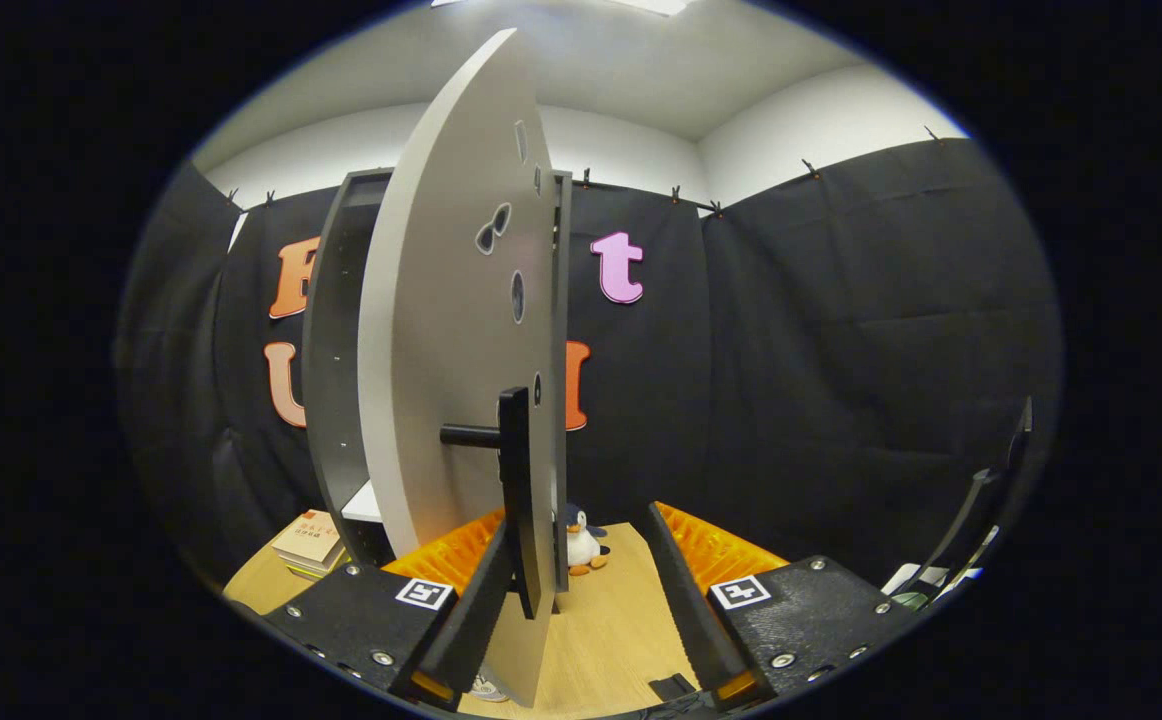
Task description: Open the shoe cabinet door, grab the shoes and put them into the shoe cabinet, then close the shoe cabinet door.
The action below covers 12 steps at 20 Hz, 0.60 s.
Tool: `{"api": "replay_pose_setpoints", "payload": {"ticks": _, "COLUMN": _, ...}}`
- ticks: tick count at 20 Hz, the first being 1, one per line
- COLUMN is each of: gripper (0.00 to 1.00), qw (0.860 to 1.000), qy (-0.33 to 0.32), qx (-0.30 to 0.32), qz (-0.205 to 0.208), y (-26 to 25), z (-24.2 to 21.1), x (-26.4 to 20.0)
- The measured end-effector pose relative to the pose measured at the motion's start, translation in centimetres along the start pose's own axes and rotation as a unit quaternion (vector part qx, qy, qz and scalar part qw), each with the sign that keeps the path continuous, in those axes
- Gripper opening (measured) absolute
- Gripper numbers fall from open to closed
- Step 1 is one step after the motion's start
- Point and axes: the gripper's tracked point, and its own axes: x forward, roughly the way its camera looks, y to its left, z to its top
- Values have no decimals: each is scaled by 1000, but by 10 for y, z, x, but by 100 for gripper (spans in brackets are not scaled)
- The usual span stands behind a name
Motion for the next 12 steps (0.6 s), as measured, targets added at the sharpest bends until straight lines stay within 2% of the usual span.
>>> {"api": "replay_pose_setpoints", "payload": {"ticks": 3, "gripper": 79, "qw": 1000, "qy": 5, "qx": 19, "qz": 13, "y": -7, "z": -5, "x": -3}}
{"api": "replay_pose_setpoints", "payload": {"ticks": 9, "gripper": 79, "qw": 999, "qy": 3, "qx": 5, "qz": 37, "y": -14, "z": -1, "x": -18}}
{"api": "replay_pose_setpoints", "payload": {"ticks": 12, "gripper": 79, "qw": 999, "qy": -4, "qx": -2, "qz": 36, "y": -18, "z": 6, "x": -22}}
